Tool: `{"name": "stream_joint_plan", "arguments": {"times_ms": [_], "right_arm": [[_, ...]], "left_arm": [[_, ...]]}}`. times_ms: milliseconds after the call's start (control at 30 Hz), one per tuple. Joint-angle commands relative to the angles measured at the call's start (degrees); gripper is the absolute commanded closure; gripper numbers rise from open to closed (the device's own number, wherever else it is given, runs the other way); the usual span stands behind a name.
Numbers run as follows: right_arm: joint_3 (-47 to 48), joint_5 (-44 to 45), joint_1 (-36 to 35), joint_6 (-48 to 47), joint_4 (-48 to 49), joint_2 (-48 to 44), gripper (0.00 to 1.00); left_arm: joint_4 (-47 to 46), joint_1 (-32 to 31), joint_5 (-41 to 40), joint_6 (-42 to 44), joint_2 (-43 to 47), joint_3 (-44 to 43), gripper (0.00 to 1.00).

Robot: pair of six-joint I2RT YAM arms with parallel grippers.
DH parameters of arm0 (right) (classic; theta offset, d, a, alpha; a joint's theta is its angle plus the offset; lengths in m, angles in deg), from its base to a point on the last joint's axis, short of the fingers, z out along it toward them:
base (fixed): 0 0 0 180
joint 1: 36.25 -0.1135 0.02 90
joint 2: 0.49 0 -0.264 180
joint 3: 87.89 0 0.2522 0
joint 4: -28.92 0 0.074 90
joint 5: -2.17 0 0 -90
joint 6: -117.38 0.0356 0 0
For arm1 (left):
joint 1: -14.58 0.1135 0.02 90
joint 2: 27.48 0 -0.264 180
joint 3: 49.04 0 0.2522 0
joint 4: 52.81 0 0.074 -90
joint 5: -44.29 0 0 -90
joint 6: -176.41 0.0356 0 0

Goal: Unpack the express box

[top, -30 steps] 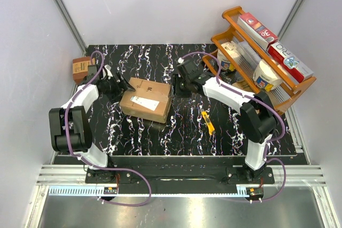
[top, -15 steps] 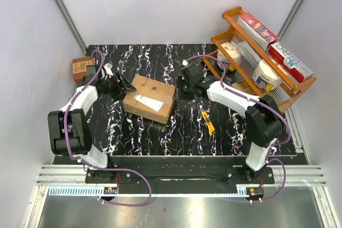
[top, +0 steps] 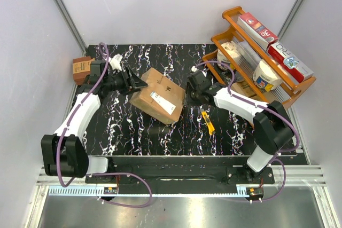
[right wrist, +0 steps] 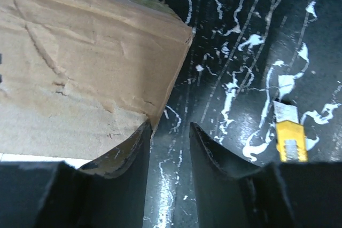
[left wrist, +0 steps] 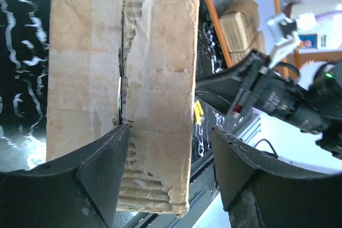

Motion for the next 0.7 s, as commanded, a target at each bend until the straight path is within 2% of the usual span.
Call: {"name": "stream_joint_plan", "arguments": {"times_ms": [0, 333, 667], "right_arm": [[-3.36, 3.26, -0.87, 1.46, -3.65, -0.31, 0.58], [-3.63, 7.66, -0.78, 5.15, -4.52, -0.84, 0.51], [-2.75, 14.08, -0.78, 8.76, -5.66, -3.56, 0.43]], "left_arm": [[0.38, -4.76, 2.91, -2.44, 2.39, 2.23, 0.33], [-0.49, -14.43, 0.19, -6.75, 4.77, 2.58, 0.28], [-2.25, -17.25, 1.59, -9.21, 5.56, -1.27, 0.26]]}}
